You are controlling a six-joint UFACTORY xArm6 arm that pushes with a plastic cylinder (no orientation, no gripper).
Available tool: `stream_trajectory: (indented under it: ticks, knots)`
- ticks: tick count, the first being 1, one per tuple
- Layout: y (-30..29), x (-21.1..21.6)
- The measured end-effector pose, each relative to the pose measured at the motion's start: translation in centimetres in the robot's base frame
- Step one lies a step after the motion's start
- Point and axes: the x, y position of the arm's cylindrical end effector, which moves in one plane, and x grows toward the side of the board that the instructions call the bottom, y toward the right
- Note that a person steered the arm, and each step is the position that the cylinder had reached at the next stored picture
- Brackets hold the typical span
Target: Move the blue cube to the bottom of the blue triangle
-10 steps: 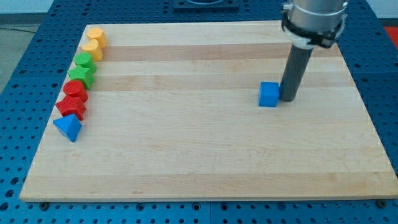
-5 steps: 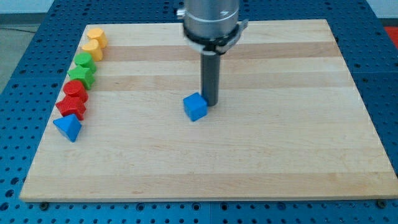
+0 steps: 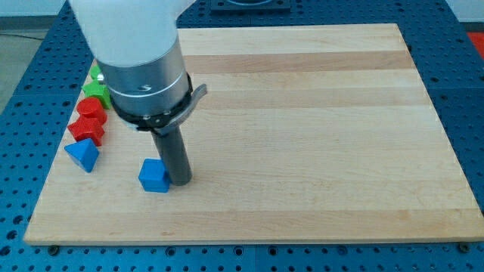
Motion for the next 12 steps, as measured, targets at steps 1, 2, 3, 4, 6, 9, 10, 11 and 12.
stream_trajectory:
  ticks: [1, 2, 3, 4, 6, 9, 10, 11, 12]
  knots:
    - [-1.1, 0.3]
    - [-2.5, 0.2]
    - [-3.0, 0.1]
    - [-4.8, 0.1]
    - [-6.0, -0.6]
    - [-6.6, -0.7]
    - [-7.7, -0.7]
    - [-8.0, -0.7]
    - [-8.2, -0.6]
